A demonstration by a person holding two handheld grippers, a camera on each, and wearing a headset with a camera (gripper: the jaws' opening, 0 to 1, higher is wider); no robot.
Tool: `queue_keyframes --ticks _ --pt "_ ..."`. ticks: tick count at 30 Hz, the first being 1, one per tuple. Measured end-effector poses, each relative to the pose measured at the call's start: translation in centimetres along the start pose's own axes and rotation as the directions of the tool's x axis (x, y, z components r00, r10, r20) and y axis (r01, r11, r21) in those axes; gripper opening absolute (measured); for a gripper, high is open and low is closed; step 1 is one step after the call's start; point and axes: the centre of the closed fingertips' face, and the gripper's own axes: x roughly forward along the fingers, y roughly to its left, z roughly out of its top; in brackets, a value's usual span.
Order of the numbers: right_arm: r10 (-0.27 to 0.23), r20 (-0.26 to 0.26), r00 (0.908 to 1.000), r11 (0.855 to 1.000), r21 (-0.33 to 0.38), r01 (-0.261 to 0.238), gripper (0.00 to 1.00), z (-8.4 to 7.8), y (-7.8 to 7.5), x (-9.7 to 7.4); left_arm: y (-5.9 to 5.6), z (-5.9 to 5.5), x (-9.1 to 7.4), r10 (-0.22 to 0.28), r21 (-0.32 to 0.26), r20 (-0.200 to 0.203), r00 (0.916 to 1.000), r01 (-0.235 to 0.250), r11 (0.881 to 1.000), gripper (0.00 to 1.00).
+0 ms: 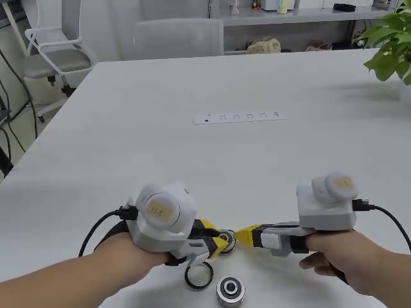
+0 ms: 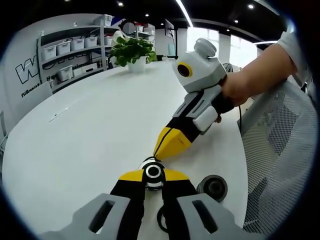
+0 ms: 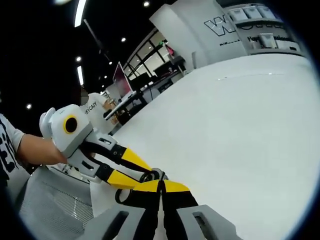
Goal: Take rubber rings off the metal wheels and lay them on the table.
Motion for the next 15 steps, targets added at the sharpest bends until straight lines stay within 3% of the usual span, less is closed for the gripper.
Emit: queue_keyframes --ticks 15 --pt "0.003 -0.023 0.9997 1.0 -0.014 -0.003 0.0 -0.08 0.22 0.01 0.0 -0.03 -0.04 0.002 0.008 -0.012 0.9999 -0.001 1.0 0.07"
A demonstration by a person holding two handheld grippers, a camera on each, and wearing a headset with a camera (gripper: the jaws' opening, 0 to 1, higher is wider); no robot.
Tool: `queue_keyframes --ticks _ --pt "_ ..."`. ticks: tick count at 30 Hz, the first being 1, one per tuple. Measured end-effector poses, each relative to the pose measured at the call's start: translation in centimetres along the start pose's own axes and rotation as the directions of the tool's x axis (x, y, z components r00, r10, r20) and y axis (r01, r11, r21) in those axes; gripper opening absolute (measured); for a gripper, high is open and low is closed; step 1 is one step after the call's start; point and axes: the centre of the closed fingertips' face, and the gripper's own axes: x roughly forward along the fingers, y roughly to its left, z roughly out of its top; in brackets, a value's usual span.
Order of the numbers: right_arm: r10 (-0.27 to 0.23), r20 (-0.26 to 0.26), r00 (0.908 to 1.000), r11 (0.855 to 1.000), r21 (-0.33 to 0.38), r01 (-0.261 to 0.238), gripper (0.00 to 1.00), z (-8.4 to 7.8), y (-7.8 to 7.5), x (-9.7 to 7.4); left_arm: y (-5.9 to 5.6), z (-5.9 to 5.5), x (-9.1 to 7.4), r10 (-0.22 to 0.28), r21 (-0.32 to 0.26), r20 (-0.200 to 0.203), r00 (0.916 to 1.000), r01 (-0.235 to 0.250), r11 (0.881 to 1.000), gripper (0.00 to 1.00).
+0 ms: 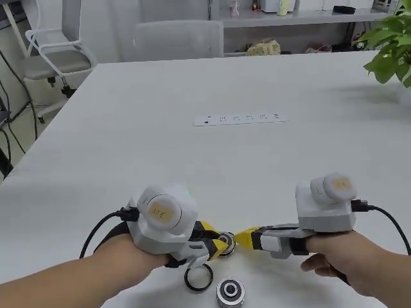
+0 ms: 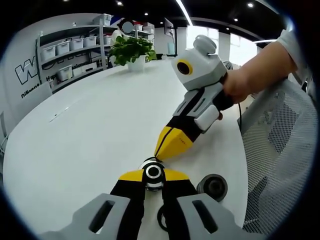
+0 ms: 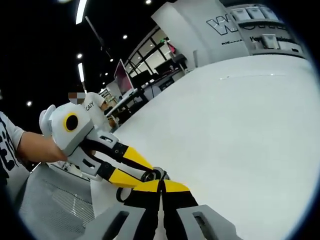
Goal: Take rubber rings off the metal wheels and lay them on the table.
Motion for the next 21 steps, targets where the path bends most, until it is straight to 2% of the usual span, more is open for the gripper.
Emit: queue_keyframes --ticks 9,18,20,21 --pt "0.029 -0.009 0.9995 0.999 -0.018 -0.029 0.0 0.1 1.0 0.3 0.0 0.0 0.0 0.004 0.001 -0.002 1.0 -0.004 1.0 0.07" --pt "0.041 -0.008 0.9991 0.999 -0.028 -0.041 0.0 0.0 1.2 0.4 0.0 0.0 0.0 0.003 0.0 0.001 1.0 -0.003 1.0 0.07" --pt "0.058 -0.006 0.9983 0.998 -0.026 -0.058 0.0 0.1 1.6 0.6 -0.1 0.0 0.0 0.001 0.001 0.001 1.0 -0.001 1.0 0.07" --pt "0.072 0.032 0.9969 0.997 0.009 -0.072 0.0 0.6 2.1 0.7 0.0 0.0 0.0 0.003 0.005 0.003 1.0 -0.003 1.0 0.07"
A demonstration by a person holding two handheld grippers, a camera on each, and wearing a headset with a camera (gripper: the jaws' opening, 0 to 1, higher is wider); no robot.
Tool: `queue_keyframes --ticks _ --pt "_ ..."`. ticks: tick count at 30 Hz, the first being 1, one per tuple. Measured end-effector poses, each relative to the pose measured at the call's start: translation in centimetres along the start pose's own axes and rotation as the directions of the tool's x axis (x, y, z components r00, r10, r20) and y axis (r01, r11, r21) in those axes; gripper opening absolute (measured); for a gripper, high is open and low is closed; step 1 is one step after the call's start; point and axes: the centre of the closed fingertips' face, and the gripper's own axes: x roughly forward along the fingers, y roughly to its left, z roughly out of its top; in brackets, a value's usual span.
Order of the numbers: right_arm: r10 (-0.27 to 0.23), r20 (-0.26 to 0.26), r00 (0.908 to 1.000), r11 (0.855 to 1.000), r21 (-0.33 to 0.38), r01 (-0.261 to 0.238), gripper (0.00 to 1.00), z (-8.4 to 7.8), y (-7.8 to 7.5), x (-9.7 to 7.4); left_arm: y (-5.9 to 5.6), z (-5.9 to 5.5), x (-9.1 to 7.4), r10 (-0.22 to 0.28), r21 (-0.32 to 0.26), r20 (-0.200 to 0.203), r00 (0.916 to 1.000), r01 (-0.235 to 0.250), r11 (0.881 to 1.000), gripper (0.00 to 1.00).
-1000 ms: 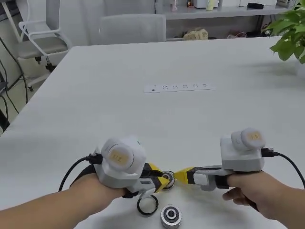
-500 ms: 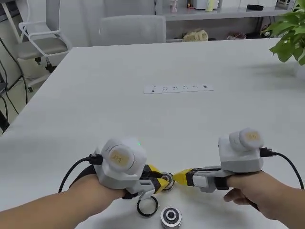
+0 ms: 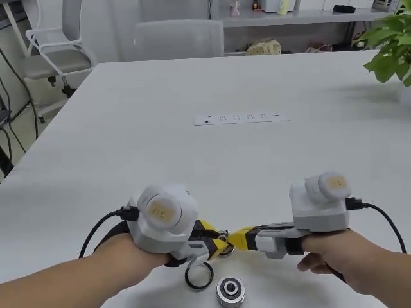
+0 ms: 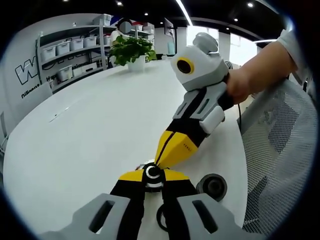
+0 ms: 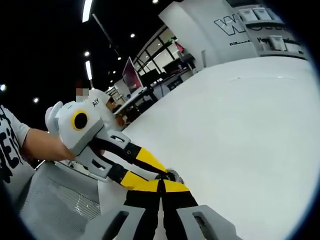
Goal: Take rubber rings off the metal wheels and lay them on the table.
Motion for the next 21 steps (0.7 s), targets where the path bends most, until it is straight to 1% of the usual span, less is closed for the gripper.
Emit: queue_keyframes --ticks 1,2,3,5,9,14,18,21 --pt "0.014 -0.034 0.9993 0.999 -0.031 -0.015 0.0 -0.41 0.21 -0.18 -0.05 -0.02 -0.05 -0.001 -0.003 0.0 1.0 0.001 1.0 0.07" --pt "0.008 -0.031 0.9995 0.999 -0.053 -0.01 0.0 -0.22 0.25 -0.11 -0.05 -0.02 -0.09 -0.001 -0.003 0.001 1.0 0.001 1.0 0.07" --pt "0.009 -0.03 0.9995 0.998 -0.058 -0.011 0.0 -0.2 0.26 -0.09 -0.05 -0.04 -0.07 -0.001 -0.003 0.002 1.0 0.001 1.0 0.07" --pt "0.01 -0.024 0.9997 0.999 -0.045 -0.011 0.0 -0.24 0.12 -0.06 -0.05 -0.03 -0.08 0.001 -0.002 0.002 1.0 -0.001 1.0 0.07" --pt "0.004 -0.021 0.9998 0.998 -0.058 -0.005 0.0 -0.22 -0.03 0.03 -0.09 -0.02 -0.13 0.004 -0.004 0.006 1.0 -0.004 1.0 0.07" --pt "-0.009 -0.017 0.9998 0.998 -0.057 0.008 0.0 -0.25 -0.3 -0.02 -0.09 0.0 -0.17 0.008 -0.007 0.01 0.9999 -0.008 1.0 0.07" --pt "-0.012 -0.02 0.9997 0.999 -0.051 0.011 0.0 -0.37 -0.49 -0.07 -0.1 0.01 -0.14 0.001 -0.021 0.005 1.0 -0.001 1.0 0.08" --pt "-0.006 -0.019 0.9998 0.999 -0.049 0.006 0.0 -0.33 -0.36 -0.06 -0.4 0.01 -0.29 -0.012 0.003 -0.007 0.9999 0.012 1.0 0.11"
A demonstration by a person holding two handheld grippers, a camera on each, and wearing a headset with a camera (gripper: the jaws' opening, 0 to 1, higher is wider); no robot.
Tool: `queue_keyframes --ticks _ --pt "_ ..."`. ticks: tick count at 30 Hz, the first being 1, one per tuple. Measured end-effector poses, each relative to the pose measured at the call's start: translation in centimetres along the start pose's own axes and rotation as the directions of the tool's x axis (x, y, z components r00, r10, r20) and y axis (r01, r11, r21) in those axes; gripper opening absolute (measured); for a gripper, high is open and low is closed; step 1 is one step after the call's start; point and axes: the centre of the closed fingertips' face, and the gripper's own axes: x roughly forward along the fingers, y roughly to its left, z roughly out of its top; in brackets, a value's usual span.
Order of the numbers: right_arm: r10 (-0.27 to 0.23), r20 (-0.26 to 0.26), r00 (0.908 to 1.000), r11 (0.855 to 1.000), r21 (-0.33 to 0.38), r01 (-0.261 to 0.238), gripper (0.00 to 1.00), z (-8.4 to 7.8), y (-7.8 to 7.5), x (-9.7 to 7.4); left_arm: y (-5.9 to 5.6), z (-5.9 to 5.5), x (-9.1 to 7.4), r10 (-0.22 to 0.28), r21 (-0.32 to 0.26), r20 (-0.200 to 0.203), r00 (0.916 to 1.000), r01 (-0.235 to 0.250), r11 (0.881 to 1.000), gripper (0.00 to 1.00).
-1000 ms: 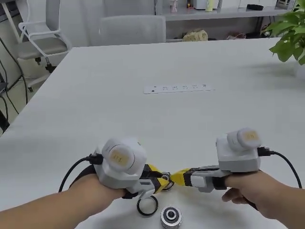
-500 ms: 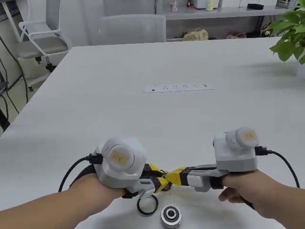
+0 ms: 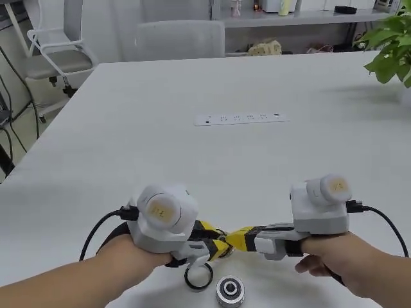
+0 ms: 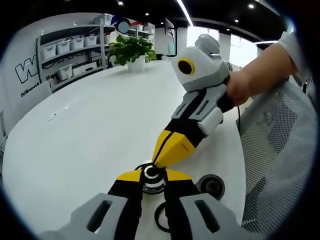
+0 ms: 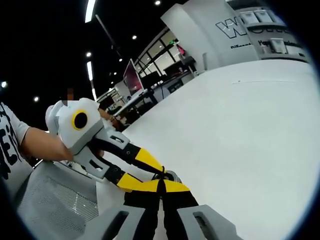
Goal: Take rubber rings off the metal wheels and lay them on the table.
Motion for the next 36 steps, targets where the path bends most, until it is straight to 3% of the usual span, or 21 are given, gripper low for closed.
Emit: queue_keyframes --ticks 14,22,36 --pt "0.025 0.024 0.9994 0.999 0.025 -0.026 0.0 0.5 0.6 -0.1 -0.2 0.7 -2.4 -0.009 -0.027 0.045 0.999 0.01 1.0 0.25" --pt "0.057 0.028 0.998 0.998 0.027 -0.058 0.0 0.7 1.5 0.0 -0.1 1.1 -4.9 0.008 -0.049 0.09 0.9959 -0.003 0.999 0.29" --pt "0.122 0.0 0.9925 0.991 0.049 -0.122 0.0 0.0 3.1 0.6 -0.5 0.0 -8.0 0.021 -0.069 0.122 0.9923 -0.013 0.998 0.41"
